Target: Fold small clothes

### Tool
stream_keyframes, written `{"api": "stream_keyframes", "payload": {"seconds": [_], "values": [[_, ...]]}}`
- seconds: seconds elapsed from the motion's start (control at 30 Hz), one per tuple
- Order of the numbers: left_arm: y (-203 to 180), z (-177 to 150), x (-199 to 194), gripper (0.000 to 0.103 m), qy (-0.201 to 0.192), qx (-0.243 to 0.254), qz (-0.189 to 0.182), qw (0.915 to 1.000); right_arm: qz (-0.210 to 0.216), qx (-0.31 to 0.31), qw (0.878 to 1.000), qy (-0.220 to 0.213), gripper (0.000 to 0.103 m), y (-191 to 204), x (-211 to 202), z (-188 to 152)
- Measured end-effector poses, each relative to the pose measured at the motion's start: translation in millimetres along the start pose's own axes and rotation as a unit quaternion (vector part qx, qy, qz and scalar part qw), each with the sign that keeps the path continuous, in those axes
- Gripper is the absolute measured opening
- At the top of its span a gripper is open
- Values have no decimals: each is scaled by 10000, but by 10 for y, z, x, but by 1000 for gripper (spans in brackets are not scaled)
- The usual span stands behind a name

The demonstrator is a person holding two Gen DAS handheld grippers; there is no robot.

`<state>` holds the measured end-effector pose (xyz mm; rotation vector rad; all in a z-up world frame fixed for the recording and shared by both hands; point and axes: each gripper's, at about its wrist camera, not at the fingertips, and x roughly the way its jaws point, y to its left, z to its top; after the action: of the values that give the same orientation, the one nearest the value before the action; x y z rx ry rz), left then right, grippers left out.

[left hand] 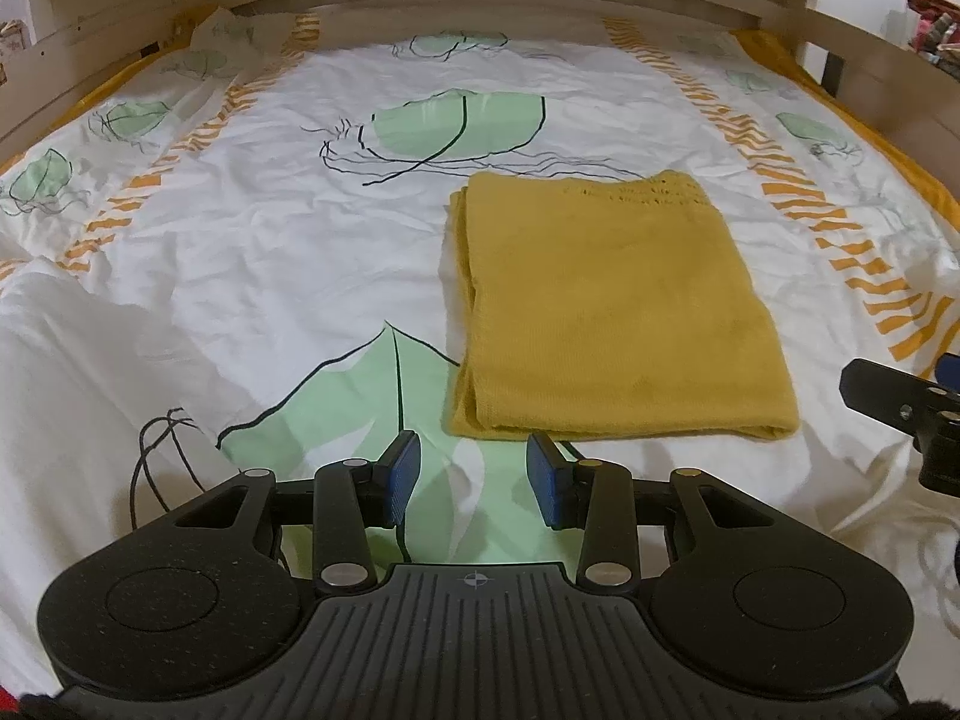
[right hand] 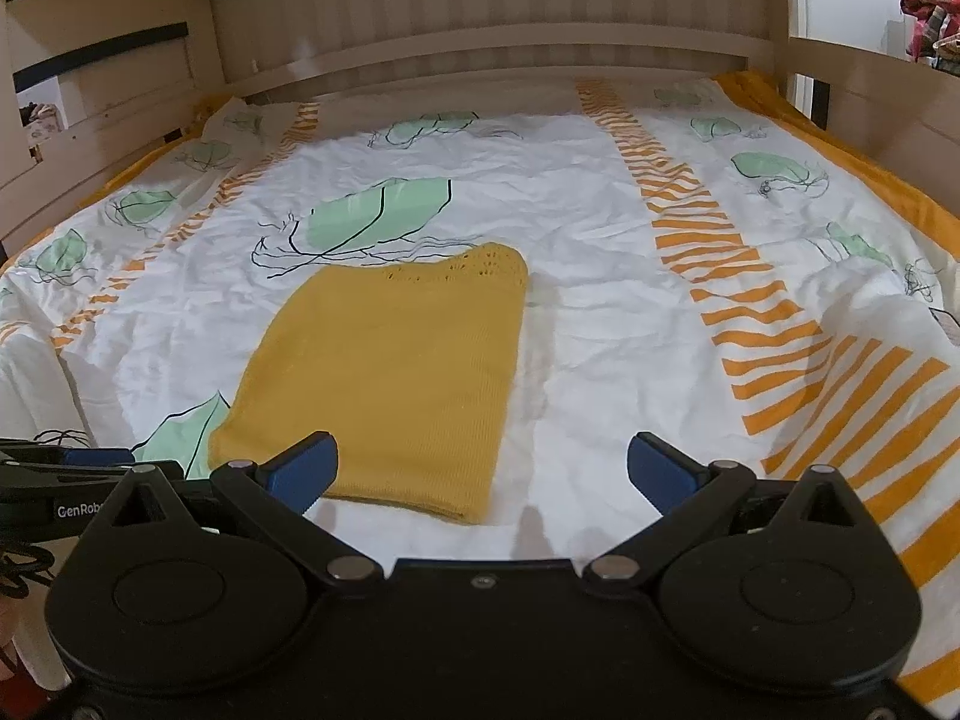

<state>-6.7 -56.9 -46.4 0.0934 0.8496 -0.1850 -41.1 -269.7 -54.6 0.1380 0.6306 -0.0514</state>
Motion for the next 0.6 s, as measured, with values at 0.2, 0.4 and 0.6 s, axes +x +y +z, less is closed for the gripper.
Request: {"api": "stream_keyframes", "payload": {"seconds": [0.2, 0.4, 0.6], "values": [[17, -2, 12, 38, 41, -60, -2, 10000, 10, 1, 10000, 19, 103, 15, 15, 0], [36, 8, 23, 38, 56, -96, -26, 9999, 31, -5, 10000, 77, 103, 53, 54, -1], [44, 21, 50, 38, 89, -115, -25, 9999, 37, -7, 9999, 120, 103, 76, 90, 3]]}}
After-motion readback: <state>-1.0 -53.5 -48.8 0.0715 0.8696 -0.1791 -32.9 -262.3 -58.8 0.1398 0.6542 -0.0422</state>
